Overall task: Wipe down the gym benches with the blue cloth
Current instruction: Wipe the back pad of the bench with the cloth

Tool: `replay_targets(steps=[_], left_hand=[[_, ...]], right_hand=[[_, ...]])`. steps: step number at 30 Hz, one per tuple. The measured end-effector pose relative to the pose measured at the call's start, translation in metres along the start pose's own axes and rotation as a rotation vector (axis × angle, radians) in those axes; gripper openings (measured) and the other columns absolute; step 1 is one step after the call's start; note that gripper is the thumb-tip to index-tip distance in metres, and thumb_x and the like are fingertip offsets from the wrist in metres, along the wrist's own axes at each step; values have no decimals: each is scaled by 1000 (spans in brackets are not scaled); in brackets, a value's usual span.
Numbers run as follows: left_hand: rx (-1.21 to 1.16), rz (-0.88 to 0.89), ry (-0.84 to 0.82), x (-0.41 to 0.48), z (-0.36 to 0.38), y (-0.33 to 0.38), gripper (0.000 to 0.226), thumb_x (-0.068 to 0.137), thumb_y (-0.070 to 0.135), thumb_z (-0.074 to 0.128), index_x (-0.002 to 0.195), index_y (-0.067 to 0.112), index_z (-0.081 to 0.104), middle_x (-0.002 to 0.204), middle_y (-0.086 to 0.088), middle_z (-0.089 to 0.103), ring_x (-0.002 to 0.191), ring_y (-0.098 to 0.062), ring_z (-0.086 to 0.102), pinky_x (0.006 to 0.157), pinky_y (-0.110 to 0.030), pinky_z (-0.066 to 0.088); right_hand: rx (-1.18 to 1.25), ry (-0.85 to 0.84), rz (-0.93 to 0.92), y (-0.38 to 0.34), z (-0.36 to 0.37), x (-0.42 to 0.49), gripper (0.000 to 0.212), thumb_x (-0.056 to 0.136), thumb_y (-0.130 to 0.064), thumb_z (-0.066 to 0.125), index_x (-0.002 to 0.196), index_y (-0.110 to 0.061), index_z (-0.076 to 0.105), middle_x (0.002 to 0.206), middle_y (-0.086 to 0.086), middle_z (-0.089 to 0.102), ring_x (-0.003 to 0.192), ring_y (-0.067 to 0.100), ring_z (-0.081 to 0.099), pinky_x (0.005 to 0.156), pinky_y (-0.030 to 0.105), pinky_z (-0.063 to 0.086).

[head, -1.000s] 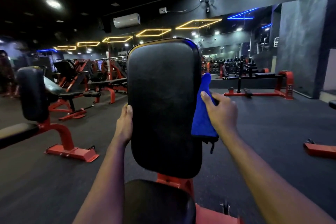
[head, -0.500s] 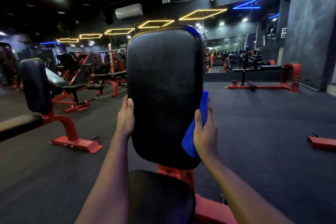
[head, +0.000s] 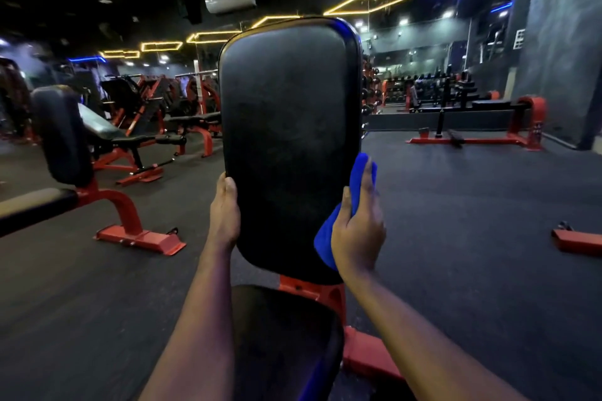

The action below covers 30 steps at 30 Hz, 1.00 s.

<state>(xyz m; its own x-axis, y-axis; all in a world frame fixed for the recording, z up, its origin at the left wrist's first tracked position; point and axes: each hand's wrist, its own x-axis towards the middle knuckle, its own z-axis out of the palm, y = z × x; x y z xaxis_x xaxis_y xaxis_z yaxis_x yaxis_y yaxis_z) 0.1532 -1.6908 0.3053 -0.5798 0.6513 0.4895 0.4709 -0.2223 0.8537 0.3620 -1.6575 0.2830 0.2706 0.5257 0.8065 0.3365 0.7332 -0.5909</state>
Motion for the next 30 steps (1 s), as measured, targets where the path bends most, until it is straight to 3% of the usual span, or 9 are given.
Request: replay_targets(steps=[6, 9, 11, 14, 17, 20, 23, 26, 30], left_hand=[[15, -40, -14, -2, 2, -2, 62, 102, 56, 20, 155, 24, 23, 159, 0, 28, 146, -18, 26, 120, -42, 21], [1, -71, -41, -11, 0, 1, 65, 102, 56, 18, 157, 20, 16, 163, 1, 16, 149, -15, 15, 122, -36, 14], [11, -62, -61, -22, -1, 3, 64, 104, 52, 19, 157, 18, 15, 163, 2, 13, 149, -13, 12, 120, -28, 10], [10, -11, 48, -44, -1, 6, 55, 106, 41, 30, 153, 14, 28, 159, -2, 29, 146, -14, 25, 116, -25, 19], [-96, 83, 193, -66, 0, 16, 33, 103, 33, 45, 129, 16, 55, 125, -3, 60, 115, -13, 56, 96, -33, 44], [-157, 51, 54, -86, -2, 32, 33, 100, 39, 45, 107, 14, 65, 96, 1, 66, 84, -8, 59, 73, -25, 46], [-177, -60, -136, -111, -10, 52, 55, 95, 62, 36, 111, 19, 65, 104, -4, 70, 89, -13, 64, 73, -29, 49], [-275, -202, -269, -143, -20, 61, 58, 88, 69, 28, 118, 33, 62, 113, 9, 71, 101, -9, 68, 78, -30, 55], [-290, -234, -238, -160, -27, 59, 52, 84, 54, 62, 126, 24, 60, 120, 1, 70, 109, -20, 67, 89, -42, 52]], right_hand=[[-139, -105, 98, 40, -15, -73, 57, 98, -30, 50, 152, -20, 35, 134, 10, 60, 95, 29, 67, 71, 39, 57], [-126, -185, 215, 48, -34, -107, 60, 93, -14, 64, 149, -20, 42, 140, 10, 57, 103, 34, 68, 75, 39, 56], [-85, -179, 284, 40, -50, -102, 53, 95, -16, 62, 145, -23, 47, 133, 9, 62, 102, 34, 68, 76, 36, 53], [-58, -91, 206, 11, -65, -71, 41, 100, -33, 49, 140, -25, 54, 121, 4, 69, 100, 27, 65, 81, 33, 47], [-103, -83, 66, -19, -72, -44, 45, 96, -41, 40, 133, -25, 59, 95, -5, 65, 92, 15, 51, 84, 29, 26], [73, -213, 41, -36, -77, -37, 39, 97, -39, 43, 129, -27, 61, 92, -13, 60, 92, 7, 50, 86, 27, 29], [404, -365, 68, -52, -76, -29, 25, 100, -26, 51, 121, -22, 63, 104, -8, 66, 95, 1, 60, 85, 18, 46], [430, -432, 239, -64, -62, -15, 9, 98, -23, 55, 106, -25, 61, 97, -7, 63, 89, -2, 57, 77, 15, 45], [483, -634, 384, -74, -41, 1, 14, 93, -16, 64, 103, -22, 56, 91, -9, 64, 86, 6, 63, 69, 8, 46]])
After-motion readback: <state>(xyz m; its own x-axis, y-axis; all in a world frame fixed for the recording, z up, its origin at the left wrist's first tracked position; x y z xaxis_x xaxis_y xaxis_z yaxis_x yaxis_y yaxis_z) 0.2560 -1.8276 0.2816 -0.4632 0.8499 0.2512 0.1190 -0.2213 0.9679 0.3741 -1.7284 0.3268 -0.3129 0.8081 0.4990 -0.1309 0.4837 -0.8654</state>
